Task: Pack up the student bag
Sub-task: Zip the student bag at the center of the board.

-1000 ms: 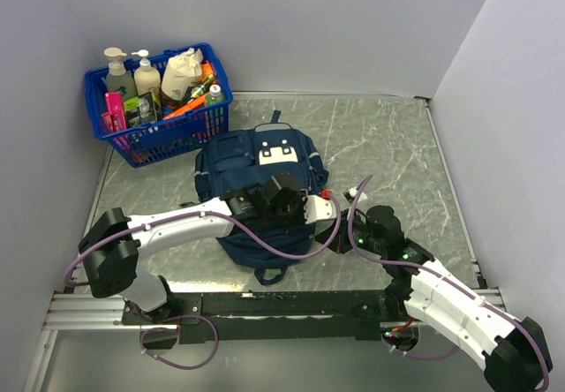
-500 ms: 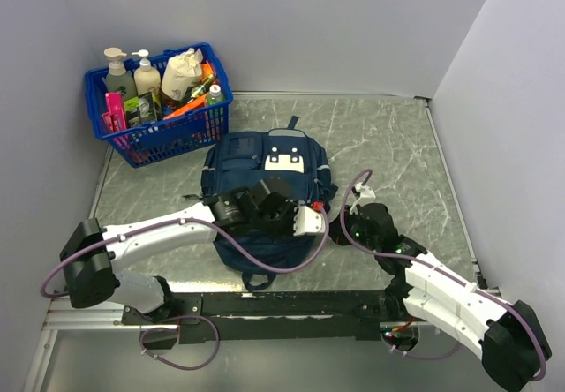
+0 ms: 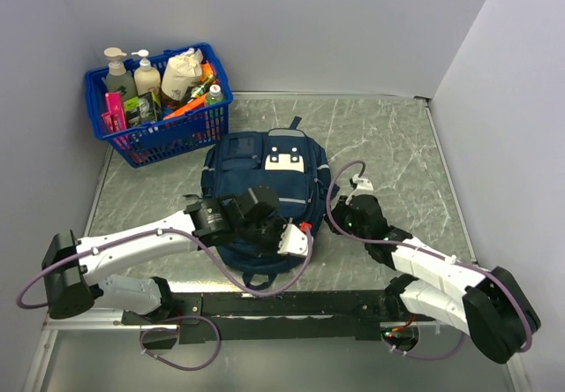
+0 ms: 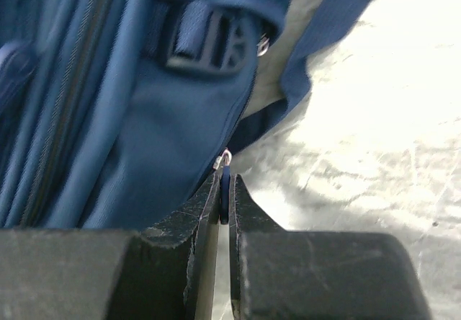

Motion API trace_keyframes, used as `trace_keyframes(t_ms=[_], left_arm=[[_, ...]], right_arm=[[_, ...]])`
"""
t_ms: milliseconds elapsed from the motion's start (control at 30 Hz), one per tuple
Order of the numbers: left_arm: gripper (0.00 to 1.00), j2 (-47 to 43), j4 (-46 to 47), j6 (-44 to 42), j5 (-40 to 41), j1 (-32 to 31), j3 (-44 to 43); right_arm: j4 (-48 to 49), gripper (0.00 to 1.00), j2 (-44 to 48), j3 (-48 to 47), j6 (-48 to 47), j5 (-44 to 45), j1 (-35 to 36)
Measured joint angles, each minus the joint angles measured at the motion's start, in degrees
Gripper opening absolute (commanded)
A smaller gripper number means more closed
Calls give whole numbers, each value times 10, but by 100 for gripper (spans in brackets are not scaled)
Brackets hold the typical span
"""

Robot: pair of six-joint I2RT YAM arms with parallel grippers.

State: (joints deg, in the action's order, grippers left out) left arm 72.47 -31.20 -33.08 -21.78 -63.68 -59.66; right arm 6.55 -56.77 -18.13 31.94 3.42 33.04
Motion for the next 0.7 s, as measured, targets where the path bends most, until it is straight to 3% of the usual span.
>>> trace_keyframes(t_ms=[67, 200, 233, 267, 367, 433, 633, 700], left_arm=[[5, -8, -1, -4, -2, 0, 11], [42, -21, 13, -2, 11, 0, 44], [57, -23, 29, 10, 27, 0, 55], [81, -23, 46, 24, 41, 0, 64], [90, -20, 97, 68, 78, 0, 83], [91, -17, 124, 96, 97, -3, 87], [86, 6, 189, 151, 141, -8, 93], [78, 14, 205, 159, 151, -9, 93]], right_arm=[[13, 0, -19, -5, 2, 14, -1], [43, 0, -38, -7, 2, 13, -2], [47, 0, -38, -7, 2, 10, -2], [51, 0, -38, -7, 2, 6, -2], [63, 0, -37, -7, 2, -6, -2], [65, 0, -34, -6, 2, -9, -3], [70, 0, -23, -6, 2, -11, -9], [72, 0, -22, -6, 2, -13, -9]])
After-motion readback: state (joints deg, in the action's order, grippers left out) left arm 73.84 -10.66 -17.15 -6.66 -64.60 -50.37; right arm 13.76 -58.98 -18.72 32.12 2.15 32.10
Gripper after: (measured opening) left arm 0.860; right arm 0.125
